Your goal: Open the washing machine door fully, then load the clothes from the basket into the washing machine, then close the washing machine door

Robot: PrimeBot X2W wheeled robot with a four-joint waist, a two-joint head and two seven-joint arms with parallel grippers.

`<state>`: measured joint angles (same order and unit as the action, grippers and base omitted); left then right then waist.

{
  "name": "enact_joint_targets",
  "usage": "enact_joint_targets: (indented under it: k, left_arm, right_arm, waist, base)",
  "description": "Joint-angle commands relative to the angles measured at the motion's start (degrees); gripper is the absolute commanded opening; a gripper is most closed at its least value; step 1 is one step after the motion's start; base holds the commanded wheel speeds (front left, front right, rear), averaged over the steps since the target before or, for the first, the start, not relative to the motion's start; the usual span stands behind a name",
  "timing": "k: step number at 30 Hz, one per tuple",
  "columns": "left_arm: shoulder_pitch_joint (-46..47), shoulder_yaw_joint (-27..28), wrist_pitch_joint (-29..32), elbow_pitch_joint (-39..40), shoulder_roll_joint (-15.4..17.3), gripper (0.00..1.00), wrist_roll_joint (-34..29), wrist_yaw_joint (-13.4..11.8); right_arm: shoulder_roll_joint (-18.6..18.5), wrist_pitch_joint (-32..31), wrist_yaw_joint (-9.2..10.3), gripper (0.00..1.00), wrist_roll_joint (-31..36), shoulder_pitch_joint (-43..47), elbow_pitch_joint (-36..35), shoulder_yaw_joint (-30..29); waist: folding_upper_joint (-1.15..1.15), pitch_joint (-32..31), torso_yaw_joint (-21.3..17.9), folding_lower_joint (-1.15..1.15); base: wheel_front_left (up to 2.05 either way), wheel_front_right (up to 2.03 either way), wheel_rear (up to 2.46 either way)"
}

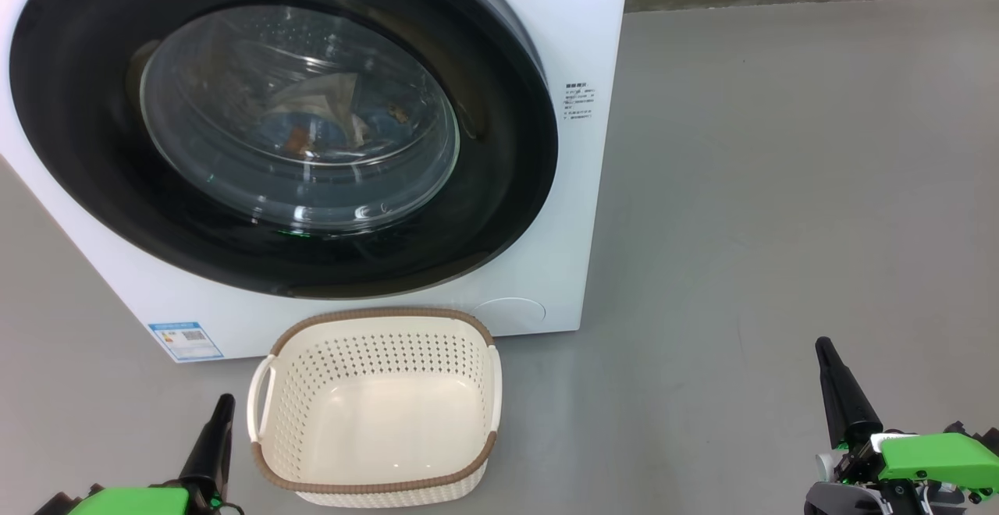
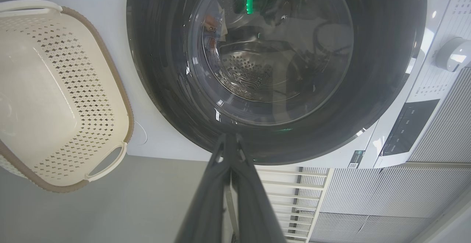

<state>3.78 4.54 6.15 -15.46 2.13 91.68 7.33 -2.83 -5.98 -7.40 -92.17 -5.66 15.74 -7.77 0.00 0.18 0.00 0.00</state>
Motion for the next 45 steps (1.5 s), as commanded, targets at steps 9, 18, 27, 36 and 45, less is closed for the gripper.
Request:
enact_joint_targets:
  k: [9,18,27,36,45]
  left_arm:
    - [2.41,1.98,0.34,1.42,0.75,0.0,0.49,0.15]
    - [2.41,1.98,0.34,1.42,0.75,0.0,0.49,0.15]
    - [2.41,1.98,0.34,1.42,0.75,0.0,0.49,0.15]
    - [2.41,1.97,0.34,1.42,0.75,0.0,0.49,0.15]
    - [2.41,1.97,0.34,1.42,0.75,0.0,0.49,0.15]
  right_arm:
    - [-0.1,-0.49,-0.09,0.0,0.0,-0.52,-1.72,1.27]
    - [-0.09,-0.5,-0.09,0.0,0.01,-0.52,-1.72,1.25]
    - [-0.09,-0.51,-0.09,0.0,0.01,-0.52,-1.72,1.24]
    - [-0.08,-0.52,-0.09,0.0,0.02,-0.52,-1.71,1.24]
    - [-0.08,-0.52,-0.09,0.0,0.03,-0.52,-1.71,1.23]
  waist:
    - [0.0,0.0,0.0,0.0]
    - [0.0,0.0,0.0,0.0]
    - [0.0,0.0,0.0,0.0]
    - [0.0,0.0,0.0,0.0]
    - [0.0,0.0,0.0,0.0]
  base:
    - [0.0,0.0,0.0]
    - [0.0,0.0,0.0]
    - [0.0,0.0,0.0]
    - [0.0,0.0,0.0]
    - [0.0,0.0,0.0]
